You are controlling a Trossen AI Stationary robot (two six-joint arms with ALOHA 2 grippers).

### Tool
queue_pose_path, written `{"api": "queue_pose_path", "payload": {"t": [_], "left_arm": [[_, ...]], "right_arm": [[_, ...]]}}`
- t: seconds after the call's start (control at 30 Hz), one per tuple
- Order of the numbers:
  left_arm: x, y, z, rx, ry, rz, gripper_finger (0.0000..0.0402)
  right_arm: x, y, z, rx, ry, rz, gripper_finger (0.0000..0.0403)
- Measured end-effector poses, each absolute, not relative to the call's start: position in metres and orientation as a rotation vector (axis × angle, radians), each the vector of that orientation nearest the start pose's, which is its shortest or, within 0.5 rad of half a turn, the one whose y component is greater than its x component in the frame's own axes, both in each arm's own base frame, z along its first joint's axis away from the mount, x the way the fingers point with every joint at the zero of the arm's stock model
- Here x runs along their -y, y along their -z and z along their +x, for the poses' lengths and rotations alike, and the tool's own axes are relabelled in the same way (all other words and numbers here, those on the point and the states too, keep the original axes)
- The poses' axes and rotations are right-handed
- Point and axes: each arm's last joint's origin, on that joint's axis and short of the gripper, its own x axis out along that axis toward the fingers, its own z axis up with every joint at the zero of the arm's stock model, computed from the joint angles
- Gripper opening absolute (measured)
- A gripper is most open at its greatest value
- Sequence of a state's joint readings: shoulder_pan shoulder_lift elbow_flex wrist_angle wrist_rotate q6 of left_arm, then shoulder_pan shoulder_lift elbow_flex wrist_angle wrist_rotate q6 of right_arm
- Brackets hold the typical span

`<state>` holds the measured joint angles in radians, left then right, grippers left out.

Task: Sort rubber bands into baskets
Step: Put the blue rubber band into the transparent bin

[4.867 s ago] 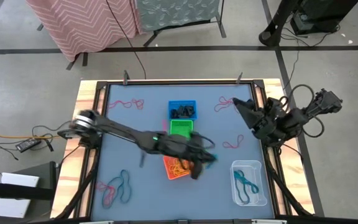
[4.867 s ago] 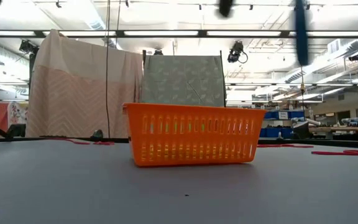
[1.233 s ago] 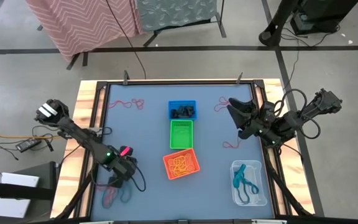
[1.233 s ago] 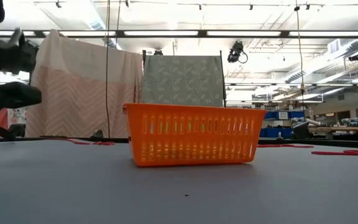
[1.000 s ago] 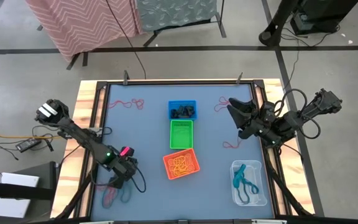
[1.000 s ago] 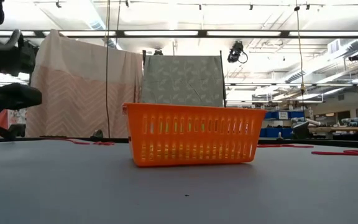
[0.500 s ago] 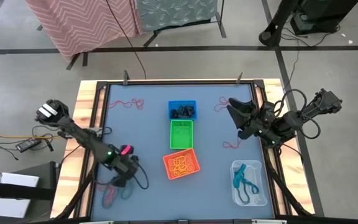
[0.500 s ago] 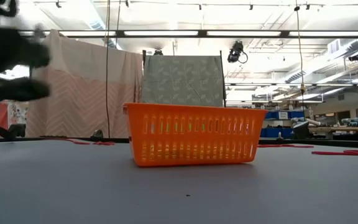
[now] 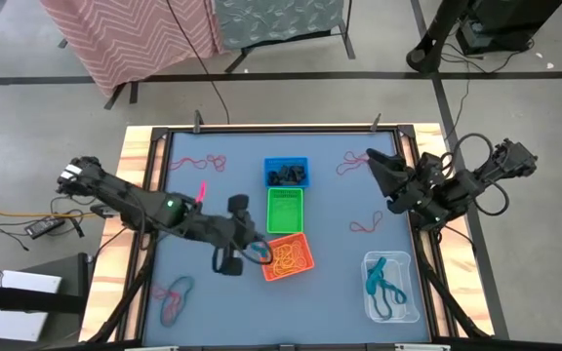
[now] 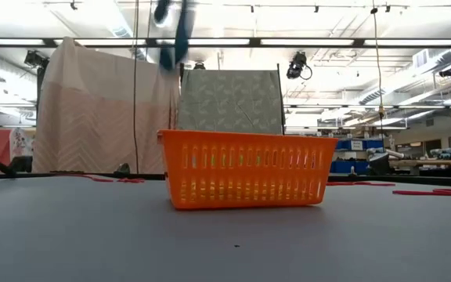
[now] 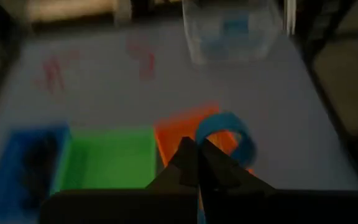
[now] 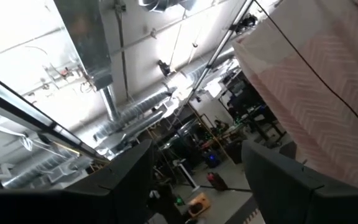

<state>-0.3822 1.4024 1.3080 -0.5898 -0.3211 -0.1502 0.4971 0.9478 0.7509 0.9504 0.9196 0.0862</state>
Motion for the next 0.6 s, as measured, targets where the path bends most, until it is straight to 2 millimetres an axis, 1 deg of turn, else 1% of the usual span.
{"api": "queue_pose_path", "payload": {"t": [0.07, 0.13, 0.17, 0.23, 0.33, 0.5, 0.6], "left_arm": [[0.1, -0.353, 0.295, -0.608, 0.003, 0.129, 0.0001], [0.099, -0.358, 0.315, -0.578, 0.0, 0.162, 0.0001], [0.099, -0.358, 0.327, -0.57, 0.002, 0.182, 0.0001], [0.103, -0.352, 0.354, -0.558, 0.027, 0.214, 0.0001], [0.113, -0.34, 0.398, -0.482, 0.08, 0.23, 0.0001], [0.127, -0.321, 0.469, -0.274, 0.123, 0.195, 0.0], [0.133, -0.309, 0.502, -0.172, 0.168, 0.166, 0.0]], "right_arm": [[-0.065, -0.389, 0.167, 0.601, 0.375, 0.583, 0.0256], [-0.064, -0.39, 0.164, 0.608, 0.371, 0.589, 0.0256], [-0.064, -0.392, 0.162, 0.612, 0.37, 0.594, 0.0256], [-0.062, -0.394, 0.158, 0.621, 0.367, 0.6, 0.0256], [-0.059, -0.396, 0.153, 0.635, 0.366, 0.612, 0.0256], [-0.056, -0.399, 0.147, 0.649, 0.37, 0.618, 0.0256], [-0.054, -0.401, 0.144, 0.651, 0.378, 0.607, 0.0256]]}}
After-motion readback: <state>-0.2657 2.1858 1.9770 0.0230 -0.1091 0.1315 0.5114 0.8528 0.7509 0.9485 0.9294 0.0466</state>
